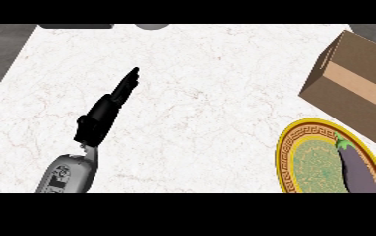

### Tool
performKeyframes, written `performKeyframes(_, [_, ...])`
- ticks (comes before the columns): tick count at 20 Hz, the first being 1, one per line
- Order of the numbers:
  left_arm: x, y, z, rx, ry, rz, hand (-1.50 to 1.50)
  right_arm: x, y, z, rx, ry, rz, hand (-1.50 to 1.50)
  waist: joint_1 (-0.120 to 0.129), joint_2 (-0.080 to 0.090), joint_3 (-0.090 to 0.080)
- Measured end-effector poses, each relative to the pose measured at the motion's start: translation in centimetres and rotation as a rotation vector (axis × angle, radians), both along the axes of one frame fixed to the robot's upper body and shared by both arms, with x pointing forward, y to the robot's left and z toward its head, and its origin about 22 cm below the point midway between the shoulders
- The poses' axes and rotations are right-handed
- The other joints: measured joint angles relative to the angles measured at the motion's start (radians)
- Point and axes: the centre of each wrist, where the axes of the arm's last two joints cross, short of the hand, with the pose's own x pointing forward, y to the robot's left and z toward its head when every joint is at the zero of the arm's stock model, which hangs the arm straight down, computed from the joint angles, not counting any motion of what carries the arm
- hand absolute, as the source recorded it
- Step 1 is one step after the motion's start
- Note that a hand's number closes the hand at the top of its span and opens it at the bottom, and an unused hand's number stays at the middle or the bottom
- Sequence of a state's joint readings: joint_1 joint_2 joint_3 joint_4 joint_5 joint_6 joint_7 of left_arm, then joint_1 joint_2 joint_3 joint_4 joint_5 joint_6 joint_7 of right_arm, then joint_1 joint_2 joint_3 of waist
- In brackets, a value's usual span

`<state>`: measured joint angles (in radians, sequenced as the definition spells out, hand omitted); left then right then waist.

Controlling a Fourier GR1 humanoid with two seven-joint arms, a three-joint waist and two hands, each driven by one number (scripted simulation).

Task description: Pick the cupcake from the plate and place it in the cardboard box

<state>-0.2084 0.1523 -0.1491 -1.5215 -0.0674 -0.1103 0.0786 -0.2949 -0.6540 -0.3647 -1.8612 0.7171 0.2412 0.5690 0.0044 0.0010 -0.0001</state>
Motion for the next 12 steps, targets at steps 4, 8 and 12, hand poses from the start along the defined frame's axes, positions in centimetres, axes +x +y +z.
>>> performKeyframes(4, [-0.4, -0.8, -0.6, 0.003, 0.000, -0.002, 0.00, 2.2, -1.4, -2.7, -0.012, 0.039, -0.015, 1.50, 0.002, 0.001, 0.000])
performKeyframes(8, [-0.6, -0.5, 0.1, 0.004, -0.006, -0.006, 0.00, 4.2, -2.7, -5.4, 0.016, 0.087, -0.029, 1.50, 0.005, 0.001, 0.001])
performKeyframes(12, [-0.3, -0.4, 0.5, -0.001, 0.000, -0.003, 0.00, 5.2, -3.9, -8.2, 0.172, 0.116, -0.056, -1.50, 0.005, 0.002, 0.001])
